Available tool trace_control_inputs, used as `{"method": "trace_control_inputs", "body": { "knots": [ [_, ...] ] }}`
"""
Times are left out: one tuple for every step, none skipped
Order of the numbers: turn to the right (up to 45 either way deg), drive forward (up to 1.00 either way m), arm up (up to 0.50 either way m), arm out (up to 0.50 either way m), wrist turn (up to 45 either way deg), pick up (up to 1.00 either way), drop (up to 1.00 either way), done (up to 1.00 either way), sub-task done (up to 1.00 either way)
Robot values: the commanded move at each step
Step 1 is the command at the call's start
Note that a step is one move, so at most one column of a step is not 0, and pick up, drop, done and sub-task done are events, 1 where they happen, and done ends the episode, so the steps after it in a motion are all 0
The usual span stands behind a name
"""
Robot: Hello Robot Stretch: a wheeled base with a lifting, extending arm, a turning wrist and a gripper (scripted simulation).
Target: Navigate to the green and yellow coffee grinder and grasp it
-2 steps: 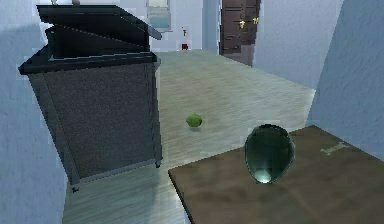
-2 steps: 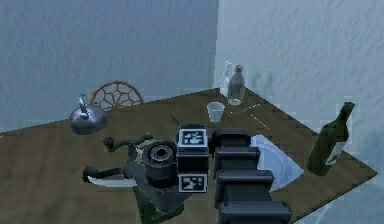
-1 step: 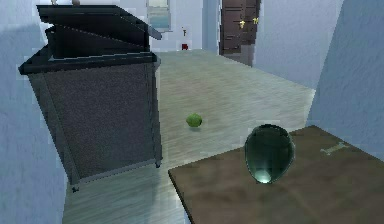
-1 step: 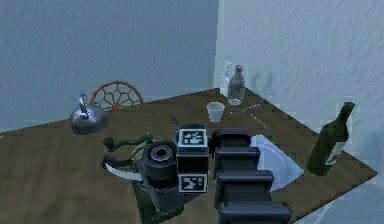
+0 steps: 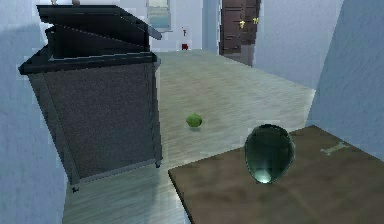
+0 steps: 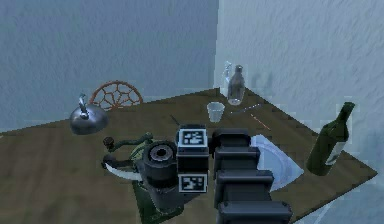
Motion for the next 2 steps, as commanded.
{"method": "trace_control_inputs", "body": {
  "knots": [
    [0.0,0.00,0.02,0.00,0.0,0.00,0.00,0.00,0.00],
    [0.0,0.00,0.00,0.00,0.0,0.00,0.00,1.00,0.00]
  ]
}}
